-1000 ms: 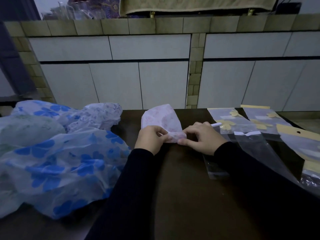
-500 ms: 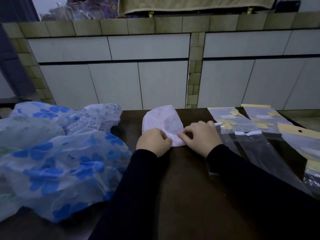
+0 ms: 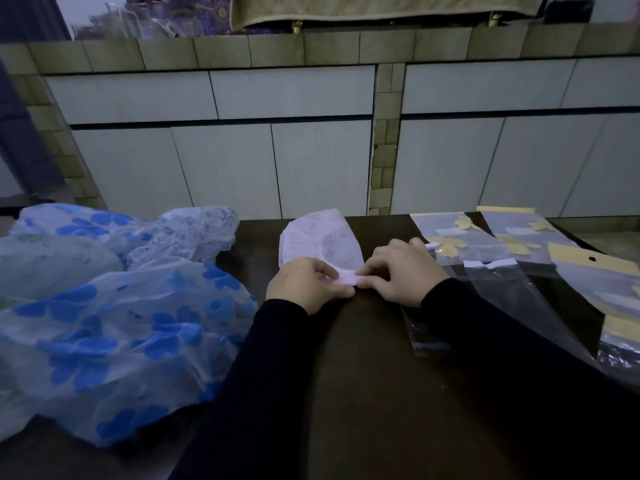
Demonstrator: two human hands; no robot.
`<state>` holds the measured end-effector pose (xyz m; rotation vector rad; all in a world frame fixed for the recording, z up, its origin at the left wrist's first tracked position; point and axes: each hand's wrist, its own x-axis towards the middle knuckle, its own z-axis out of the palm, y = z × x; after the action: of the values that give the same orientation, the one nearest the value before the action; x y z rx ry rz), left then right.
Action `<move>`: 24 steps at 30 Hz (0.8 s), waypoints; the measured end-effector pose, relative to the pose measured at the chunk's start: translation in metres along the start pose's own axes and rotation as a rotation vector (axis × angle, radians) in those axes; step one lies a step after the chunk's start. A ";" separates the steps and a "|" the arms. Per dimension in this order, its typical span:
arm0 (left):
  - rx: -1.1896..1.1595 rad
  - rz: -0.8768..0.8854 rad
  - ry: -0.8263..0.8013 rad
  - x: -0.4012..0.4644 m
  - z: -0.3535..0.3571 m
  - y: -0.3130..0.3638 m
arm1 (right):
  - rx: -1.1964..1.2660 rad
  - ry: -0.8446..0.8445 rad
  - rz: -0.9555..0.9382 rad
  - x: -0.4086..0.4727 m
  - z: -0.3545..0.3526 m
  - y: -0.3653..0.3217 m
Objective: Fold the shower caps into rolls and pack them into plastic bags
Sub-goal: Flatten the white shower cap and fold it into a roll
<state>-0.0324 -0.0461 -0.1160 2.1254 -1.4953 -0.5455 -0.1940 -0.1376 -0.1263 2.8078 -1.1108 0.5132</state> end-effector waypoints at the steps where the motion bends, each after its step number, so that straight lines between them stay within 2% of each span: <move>1: 0.009 -0.003 -0.005 0.000 0.001 0.001 | -0.018 0.012 -0.011 0.000 0.000 -0.001; 7: -0.011 0.034 0.105 0.000 0.002 0.000 | -0.002 0.051 -0.044 0.001 0.005 0.000; 12: 0.015 0.035 0.101 0.001 0.002 -0.003 | 0.085 0.036 0.067 0.001 0.007 -0.002; 19: 0.062 0.002 0.161 0.005 0.002 -0.004 | 0.058 -0.005 0.170 0.001 0.007 -0.004; 24: 0.139 0.025 0.228 0.006 0.008 -0.003 | 0.048 0.079 0.181 -0.004 0.009 -0.005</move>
<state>-0.0327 -0.0525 -0.1248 2.1862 -1.4645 -0.1860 -0.1904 -0.1335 -0.1361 2.7145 -1.3608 0.6677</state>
